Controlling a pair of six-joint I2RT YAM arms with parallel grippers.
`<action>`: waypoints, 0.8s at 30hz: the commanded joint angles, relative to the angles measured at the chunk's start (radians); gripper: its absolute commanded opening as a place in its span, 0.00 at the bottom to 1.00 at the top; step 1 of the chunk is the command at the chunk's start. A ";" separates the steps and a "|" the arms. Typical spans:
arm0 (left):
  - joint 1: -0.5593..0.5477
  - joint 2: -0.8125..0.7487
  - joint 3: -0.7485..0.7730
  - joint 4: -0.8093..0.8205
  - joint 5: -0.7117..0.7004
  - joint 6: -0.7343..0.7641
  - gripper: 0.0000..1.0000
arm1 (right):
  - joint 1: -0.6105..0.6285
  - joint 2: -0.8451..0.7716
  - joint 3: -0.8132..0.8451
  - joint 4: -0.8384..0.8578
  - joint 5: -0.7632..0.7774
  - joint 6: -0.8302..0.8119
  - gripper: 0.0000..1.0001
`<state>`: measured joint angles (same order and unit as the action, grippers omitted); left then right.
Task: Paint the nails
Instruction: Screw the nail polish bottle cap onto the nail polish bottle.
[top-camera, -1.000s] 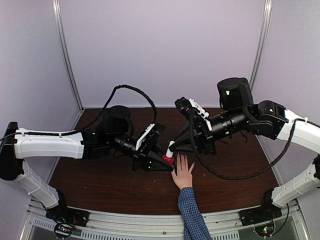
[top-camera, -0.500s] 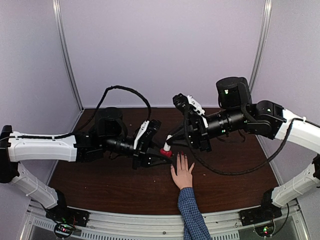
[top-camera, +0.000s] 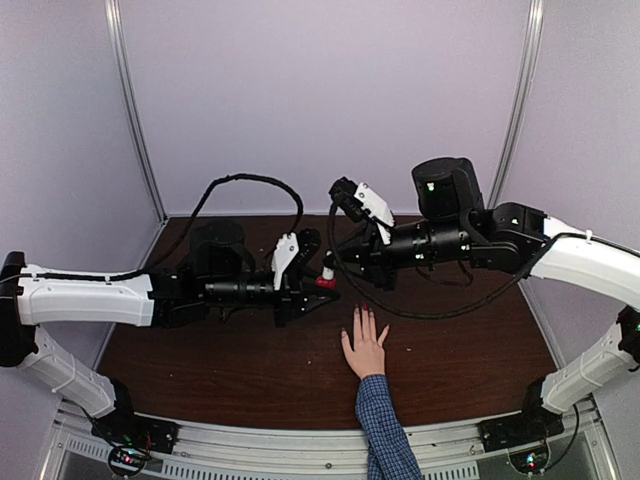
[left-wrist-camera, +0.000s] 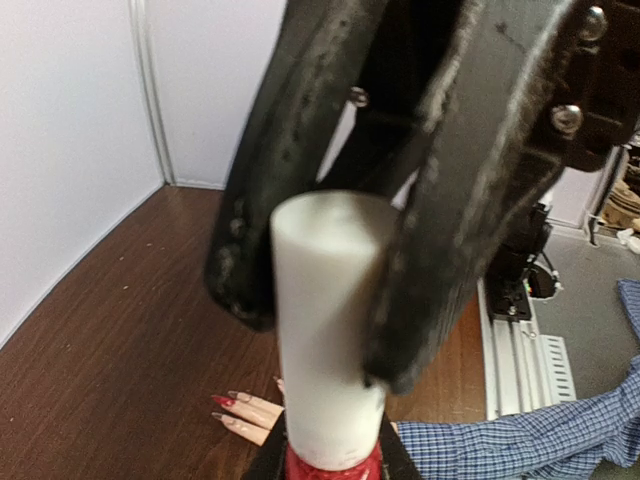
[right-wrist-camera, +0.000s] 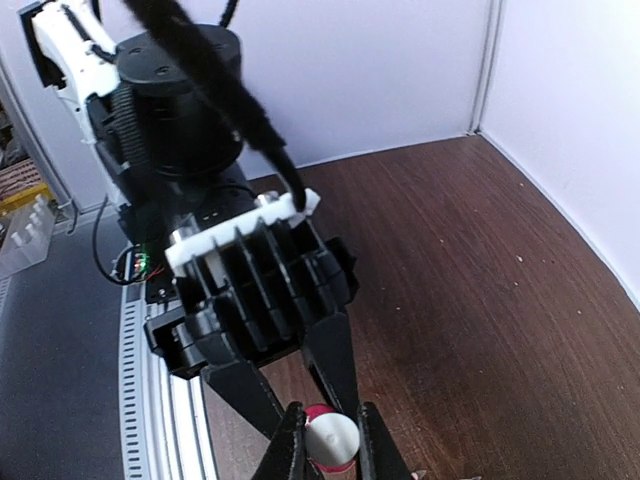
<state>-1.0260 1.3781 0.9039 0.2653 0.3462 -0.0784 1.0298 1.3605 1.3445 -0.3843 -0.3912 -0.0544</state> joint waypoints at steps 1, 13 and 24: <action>0.014 0.029 0.025 0.162 -0.213 -0.043 0.00 | 0.012 0.040 -0.015 0.001 0.181 0.108 0.01; 0.025 0.049 0.015 0.197 -0.205 -0.073 0.00 | 0.002 0.025 -0.034 0.032 0.280 0.163 0.15; 0.058 0.039 0.070 0.058 0.316 -0.029 0.00 | -0.020 -0.106 -0.068 0.021 0.080 0.014 0.53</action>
<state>-0.9680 1.4322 0.9195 0.3389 0.4473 -0.1326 1.0191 1.3075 1.2865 -0.3573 -0.2096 0.0341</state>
